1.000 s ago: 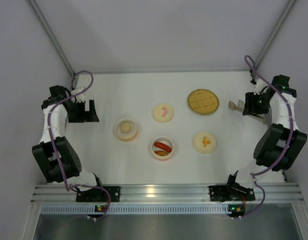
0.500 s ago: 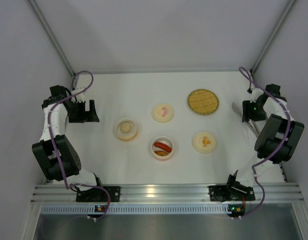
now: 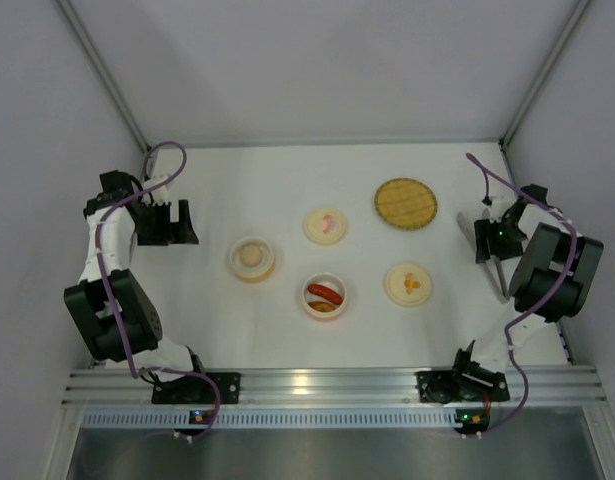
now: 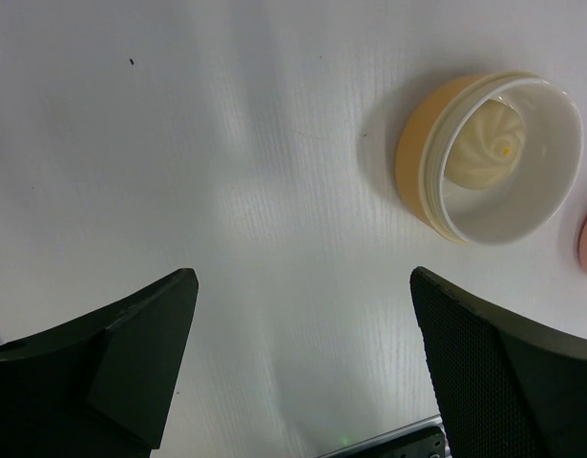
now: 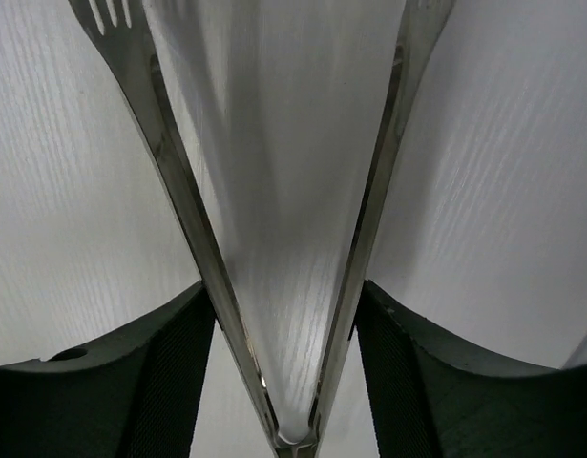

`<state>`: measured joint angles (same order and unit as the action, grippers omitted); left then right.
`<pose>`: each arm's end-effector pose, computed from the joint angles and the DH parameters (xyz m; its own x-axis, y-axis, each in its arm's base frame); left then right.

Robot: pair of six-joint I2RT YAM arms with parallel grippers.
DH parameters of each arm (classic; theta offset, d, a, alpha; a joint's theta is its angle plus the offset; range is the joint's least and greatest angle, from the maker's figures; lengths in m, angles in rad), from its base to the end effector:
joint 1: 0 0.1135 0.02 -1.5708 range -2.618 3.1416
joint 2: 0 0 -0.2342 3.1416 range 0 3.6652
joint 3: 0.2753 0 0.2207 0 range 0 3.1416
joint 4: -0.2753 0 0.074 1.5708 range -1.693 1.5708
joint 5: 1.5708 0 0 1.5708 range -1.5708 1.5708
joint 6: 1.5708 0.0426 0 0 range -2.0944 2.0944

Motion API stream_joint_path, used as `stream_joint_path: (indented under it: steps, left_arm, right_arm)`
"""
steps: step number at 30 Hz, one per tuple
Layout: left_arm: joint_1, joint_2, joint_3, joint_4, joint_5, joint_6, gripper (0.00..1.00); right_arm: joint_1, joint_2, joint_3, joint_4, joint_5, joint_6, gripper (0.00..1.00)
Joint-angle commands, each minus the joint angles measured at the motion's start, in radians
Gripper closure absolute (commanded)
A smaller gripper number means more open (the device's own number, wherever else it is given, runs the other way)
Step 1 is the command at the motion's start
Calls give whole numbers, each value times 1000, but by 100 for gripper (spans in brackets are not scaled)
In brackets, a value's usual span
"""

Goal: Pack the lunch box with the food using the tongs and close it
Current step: Place the clamp at the center of the board, then pick up the box lid from the center of the board.

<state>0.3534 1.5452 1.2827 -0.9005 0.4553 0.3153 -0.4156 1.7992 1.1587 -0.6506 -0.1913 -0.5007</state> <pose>0.2684 0.0791 0.2474 -0.8645 -0.0220 -0.5022 0.1271 0.9570 -0.2608 0.2879 -0.1182 0.1515 -0.9386 -0.1009 -0.3299 -0.1165 0.9928 0.0278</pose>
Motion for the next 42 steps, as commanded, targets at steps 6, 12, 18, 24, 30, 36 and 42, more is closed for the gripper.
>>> stream_joint_path:
  steps: [6,12,18,24,30,36,42]
  left_arm:
    - [4,-16,9,17,23,-7,2]
    - [4,-19,9,17,25,-5,2]
    - [4,-25,26,11,23,-2,2]
    - [4,-25,63,-2,23,-13,2]
    - [2,-40,52,2,-27,-18,2]
    - [2,-59,3,12,-47,-19,2]
    - [4,-62,-25,28,-35,-33,2]
  right_arm:
    - [-3,3,-5,39,-36,10,21]
    - [-3,-15,6,13,-57,8,4]
    - [-2,-67,110,-79,-108,28,1]
    - [-2,-145,295,-193,-174,59,1]
    - [55,-326,319,-231,-157,105,1]
    - [351,-448,152,-314,14,164,1]
    - [604,-463,55,-357,52,316,1]
